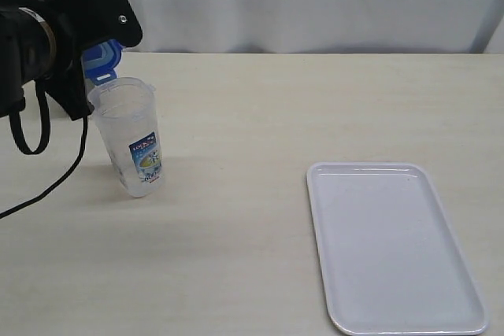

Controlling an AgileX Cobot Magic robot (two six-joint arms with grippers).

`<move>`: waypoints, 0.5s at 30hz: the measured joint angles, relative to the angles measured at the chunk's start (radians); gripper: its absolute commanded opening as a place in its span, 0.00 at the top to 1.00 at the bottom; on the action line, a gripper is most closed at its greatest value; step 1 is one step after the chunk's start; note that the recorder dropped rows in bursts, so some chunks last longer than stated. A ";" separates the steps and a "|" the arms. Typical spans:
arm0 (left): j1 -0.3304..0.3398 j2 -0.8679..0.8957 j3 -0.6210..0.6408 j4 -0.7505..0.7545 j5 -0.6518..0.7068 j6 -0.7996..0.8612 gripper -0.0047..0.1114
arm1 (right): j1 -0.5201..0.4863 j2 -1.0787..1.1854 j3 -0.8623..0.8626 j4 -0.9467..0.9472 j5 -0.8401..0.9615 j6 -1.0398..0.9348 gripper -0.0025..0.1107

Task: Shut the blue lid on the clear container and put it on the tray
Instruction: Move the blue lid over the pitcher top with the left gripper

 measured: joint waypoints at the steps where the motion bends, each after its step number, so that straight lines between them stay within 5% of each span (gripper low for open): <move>1: -0.008 0.000 0.000 0.008 0.017 -0.007 0.96 | 0.000 0.000 0.000 0.000 0.000 0.000 0.94; 8: -0.103 0.000 0.000 0.053 0.100 -0.032 0.96 | 0.000 0.000 0.000 0.000 0.000 0.000 0.94; 15: -0.116 0.000 0.016 0.057 0.131 -0.033 0.96 | 0.000 0.000 0.000 0.000 0.000 0.000 0.94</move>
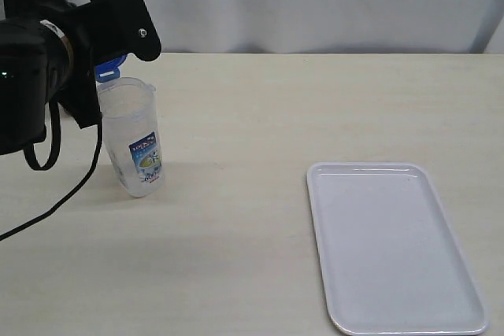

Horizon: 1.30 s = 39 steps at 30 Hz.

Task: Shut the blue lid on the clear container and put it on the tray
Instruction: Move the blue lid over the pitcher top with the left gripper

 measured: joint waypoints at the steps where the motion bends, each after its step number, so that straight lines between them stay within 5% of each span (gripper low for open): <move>1: 0.000 0.000 0.004 0.000 0.002 0.000 0.96 | 0.000 0.000 0.000 0.000 0.000 0.000 0.94; 39: -0.057 0.000 0.016 -0.104 0.012 -0.015 0.96 | 0.000 0.000 0.000 0.000 0.000 0.000 0.94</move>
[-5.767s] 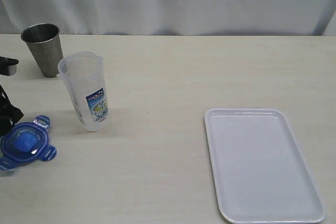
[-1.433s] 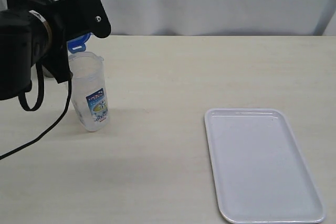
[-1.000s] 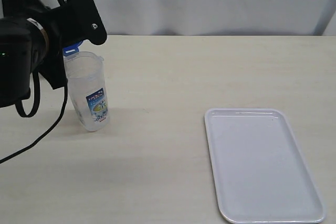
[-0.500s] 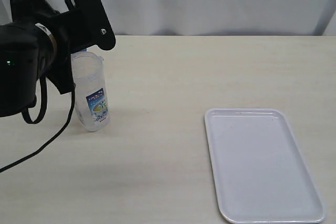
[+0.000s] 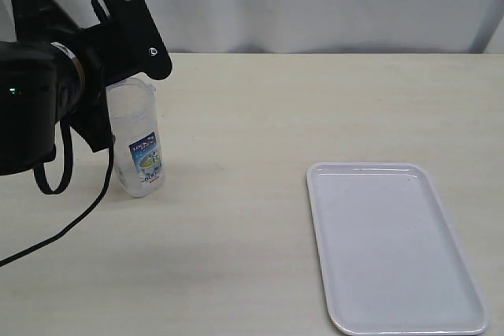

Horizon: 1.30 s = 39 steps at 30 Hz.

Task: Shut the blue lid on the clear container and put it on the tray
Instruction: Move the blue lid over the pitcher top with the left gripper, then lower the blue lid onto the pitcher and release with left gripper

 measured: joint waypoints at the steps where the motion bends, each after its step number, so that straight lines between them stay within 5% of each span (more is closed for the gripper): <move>1: 0.000 0.000 0.000 -0.005 0.000 0.000 0.96 | 0.000 0.000 0.000 0.000 0.000 0.000 0.94; 39: -0.024 0.000 0.000 -0.264 -0.065 0.207 0.96 | 0.000 0.000 0.000 0.000 0.000 0.000 0.94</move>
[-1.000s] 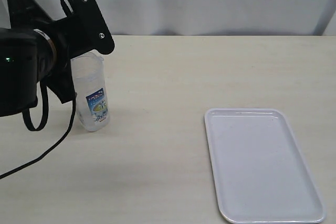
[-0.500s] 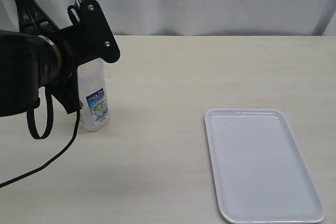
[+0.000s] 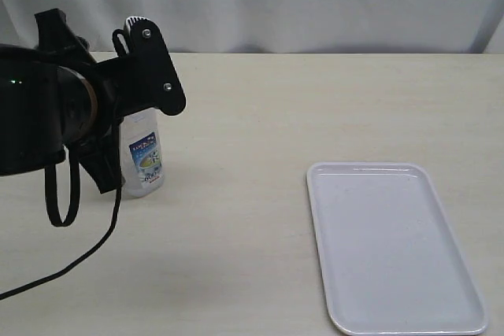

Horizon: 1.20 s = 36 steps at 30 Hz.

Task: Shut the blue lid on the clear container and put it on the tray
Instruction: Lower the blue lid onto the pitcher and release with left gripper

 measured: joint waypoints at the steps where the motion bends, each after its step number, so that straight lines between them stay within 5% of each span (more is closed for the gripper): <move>1: 0.000 0.000 0.000 -0.010 -0.006 0.009 0.96 | 0.000 0.000 0.000 0.000 0.000 0.000 0.94; 23: 0.000 0.000 0.000 -0.092 -0.066 0.081 0.95 | 0.000 0.000 0.000 0.000 0.000 0.000 0.94; 36: 0.000 0.000 0.000 -0.098 -0.073 0.084 0.57 | 0.000 0.000 0.000 0.000 0.000 0.000 0.94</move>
